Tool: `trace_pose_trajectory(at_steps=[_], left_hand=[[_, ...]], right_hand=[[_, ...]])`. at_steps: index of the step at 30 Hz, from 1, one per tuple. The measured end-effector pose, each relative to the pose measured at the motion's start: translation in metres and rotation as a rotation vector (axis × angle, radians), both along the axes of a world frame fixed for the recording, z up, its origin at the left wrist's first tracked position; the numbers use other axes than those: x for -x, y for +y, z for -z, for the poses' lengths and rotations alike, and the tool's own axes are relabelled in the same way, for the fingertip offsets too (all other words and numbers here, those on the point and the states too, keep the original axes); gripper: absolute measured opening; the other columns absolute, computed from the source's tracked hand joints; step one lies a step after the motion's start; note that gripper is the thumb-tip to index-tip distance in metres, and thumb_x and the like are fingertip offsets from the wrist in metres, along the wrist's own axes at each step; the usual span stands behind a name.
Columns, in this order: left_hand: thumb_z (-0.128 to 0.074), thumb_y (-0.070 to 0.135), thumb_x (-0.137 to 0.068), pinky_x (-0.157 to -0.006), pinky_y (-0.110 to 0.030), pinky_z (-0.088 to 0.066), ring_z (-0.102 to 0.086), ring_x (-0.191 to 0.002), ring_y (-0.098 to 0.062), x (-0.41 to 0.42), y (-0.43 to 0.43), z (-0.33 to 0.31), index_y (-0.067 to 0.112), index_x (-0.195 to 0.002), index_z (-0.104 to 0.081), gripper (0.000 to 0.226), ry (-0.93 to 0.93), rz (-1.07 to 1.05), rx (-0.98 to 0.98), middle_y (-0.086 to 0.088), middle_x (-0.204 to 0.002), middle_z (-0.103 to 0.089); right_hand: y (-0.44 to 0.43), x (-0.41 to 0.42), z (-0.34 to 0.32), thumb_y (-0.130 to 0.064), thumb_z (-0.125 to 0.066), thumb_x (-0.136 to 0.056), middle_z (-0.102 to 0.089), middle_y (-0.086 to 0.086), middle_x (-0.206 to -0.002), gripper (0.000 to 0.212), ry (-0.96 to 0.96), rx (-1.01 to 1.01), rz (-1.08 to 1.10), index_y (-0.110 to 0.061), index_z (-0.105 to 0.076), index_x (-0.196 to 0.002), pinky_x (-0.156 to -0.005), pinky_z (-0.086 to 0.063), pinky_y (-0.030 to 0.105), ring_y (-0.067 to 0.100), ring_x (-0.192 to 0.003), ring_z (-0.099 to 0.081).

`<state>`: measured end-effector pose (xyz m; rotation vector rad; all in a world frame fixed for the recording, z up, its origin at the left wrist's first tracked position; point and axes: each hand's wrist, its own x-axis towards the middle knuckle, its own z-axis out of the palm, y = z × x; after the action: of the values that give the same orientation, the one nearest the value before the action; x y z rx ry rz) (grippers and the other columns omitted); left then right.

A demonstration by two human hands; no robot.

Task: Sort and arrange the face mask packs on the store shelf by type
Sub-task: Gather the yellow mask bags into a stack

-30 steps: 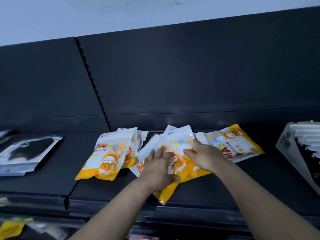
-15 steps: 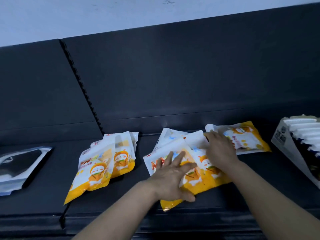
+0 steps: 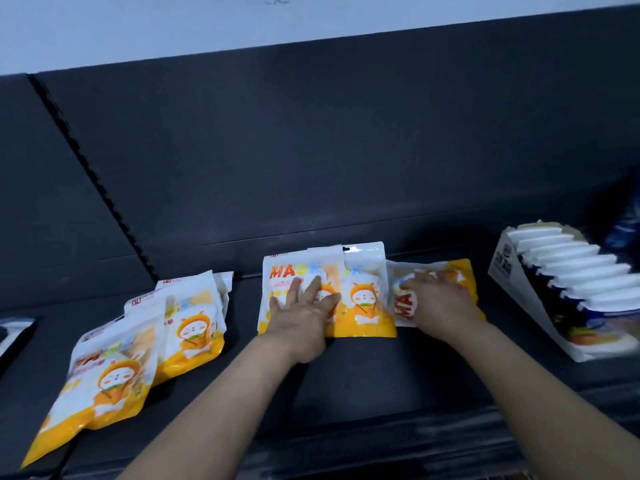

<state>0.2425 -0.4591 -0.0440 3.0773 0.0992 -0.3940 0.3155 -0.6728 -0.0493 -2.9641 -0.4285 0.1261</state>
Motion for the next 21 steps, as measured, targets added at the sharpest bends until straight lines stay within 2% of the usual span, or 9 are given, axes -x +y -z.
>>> trace_pose_trajectory(at_steps=[3,6,8,10,11,13,16,18,21], left_hand=[[-0.048,0.009,-0.087,-0.116,-0.061,-0.007,0.019,-0.147,-0.029,-0.001,-0.007,-0.001,0.041,-0.151,-0.007,0.082,-0.023,-0.036,-0.006,0.005,-0.161,0.016],[-0.043,0.01,-0.091,-0.116,-0.061,-0.006,0.019,-0.147,-0.03,-0.002,-0.01,-0.003,0.039,-0.152,-0.006,0.077,-0.027,-0.076,0.016,0.003,-0.161,0.016],[-0.044,0.006,-0.089,-0.116,-0.061,-0.006,0.019,-0.147,-0.029,0.0,-0.014,-0.003,0.038,-0.152,-0.005,0.08,-0.035,-0.075,0.026,0.003,-0.161,0.017],[-0.047,0.004,-0.085,-0.116,-0.06,-0.005,0.017,-0.147,-0.028,0.0,-0.022,-0.003,0.039,-0.152,-0.005,0.086,-0.087,-0.036,0.024,0.003,-0.161,0.016],[-0.048,0.004,-0.084,-0.116,-0.061,-0.005,0.016,-0.148,-0.028,0.0,-0.027,-0.002,0.04,-0.152,-0.006,0.087,-0.109,-0.014,0.022,0.003,-0.161,0.015],[-0.047,0.005,-0.084,-0.116,-0.061,-0.006,0.014,-0.148,-0.027,-0.001,-0.035,-0.001,0.04,-0.151,-0.009,0.085,-0.113,0.018,0.025,0.003,-0.162,0.01],[-0.048,0.006,-0.085,-0.115,-0.063,-0.006,0.01,-0.149,-0.026,-0.003,-0.042,0.002,0.038,-0.152,-0.009,0.084,-0.073,0.026,0.02,0.003,-0.162,0.003],[-0.049,0.006,-0.085,-0.115,-0.063,-0.005,0.01,-0.149,-0.026,-0.003,-0.045,0.002,0.037,-0.152,-0.008,0.084,-0.052,0.018,0.019,0.003,-0.162,0.002],[-0.049,0.009,-0.085,-0.116,-0.062,-0.004,0.011,-0.149,-0.025,-0.003,-0.046,0.001,0.037,-0.152,-0.008,0.084,-0.031,0.018,0.027,0.003,-0.162,0.003]], right_hand=[[-0.015,-0.004,0.001,-0.045,-0.047,-0.09,-0.045,0.003,-0.142,0.049,0.012,0.113,0.04,-0.03,-0.044,-0.136,-0.102,-0.038,0.038,0.028,-0.127,-0.042],[-0.024,-0.004,-0.009,-0.05,-0.05,-0.088,-0.047,0.005,-0.133,0.05,0.004,0.07,0.094,-0.029,-0.046,-0.133,-0.09,-0.04,0.036,0.026,-0.12,-0.044],[-0.028,-0.003,-0.007,-0.049,-0.05,-0.089,-0.039,0.005,-0.14,0.05,0.031,0.052,0.076,-0.031,-0.045,-0.136,-0.098,-0.036,0.04,0.03,-0.128,-0.034],[-0.034,-0.001,-0.003,-0.051,-0.049,-0.09,-0.019,0.006,-0.155,0.058,0.126,-0.026,0.108,-0.035,-0.033,-0.144,-0.111,-0.024,0.047,0.037,-0.141,-0.016],[-0.038,0.001,-0.001,-0.055,-0.048,-0.089,-0.012,0.006,-0.158,0.064,0.169,-0.055,0.134,-0.037,-0.026,-0.147,-0.112,-0.021,0.049,0.038,-0.143,-0.013],[-0.044,0.003,0.003,-0.067,-0.045,-0.084,-0.021,0.008,-0.154,0.073,0.175,-0.025,0.181,-0.039,-0.021,-0.147,-0.107,-0.028,0.049,0.036,-0.137,-0.026],[-0.053,0.005,0.001,-0.08,-0.046,-0.072,-0.04,0.009,-0.137,0.086,0.116,0.03,0.248,-0.037,-0.025,-0.143,-0.095,-0.038,0.041,0.031,-0.125,-0.04],[-0.059,0.003,0.001,-0.079,-0.051,-0.07,-0.044,0.009,-0.134,0.089,0.147,-0.047,0.297,-0.03,-0.029,-0.141,-0.088,-0.041,0.036,0.027,-0.123,-0.045],[-0.065,0.004,0.003,-0.064,-0.059,-0.078,-0.055,0.005,-0.128,0.074,0.126,-0.269,0.371,-0.019,-0.038,-0.132,-0.08,-0.045,0.034,0.027,-0.113,-0.056]])
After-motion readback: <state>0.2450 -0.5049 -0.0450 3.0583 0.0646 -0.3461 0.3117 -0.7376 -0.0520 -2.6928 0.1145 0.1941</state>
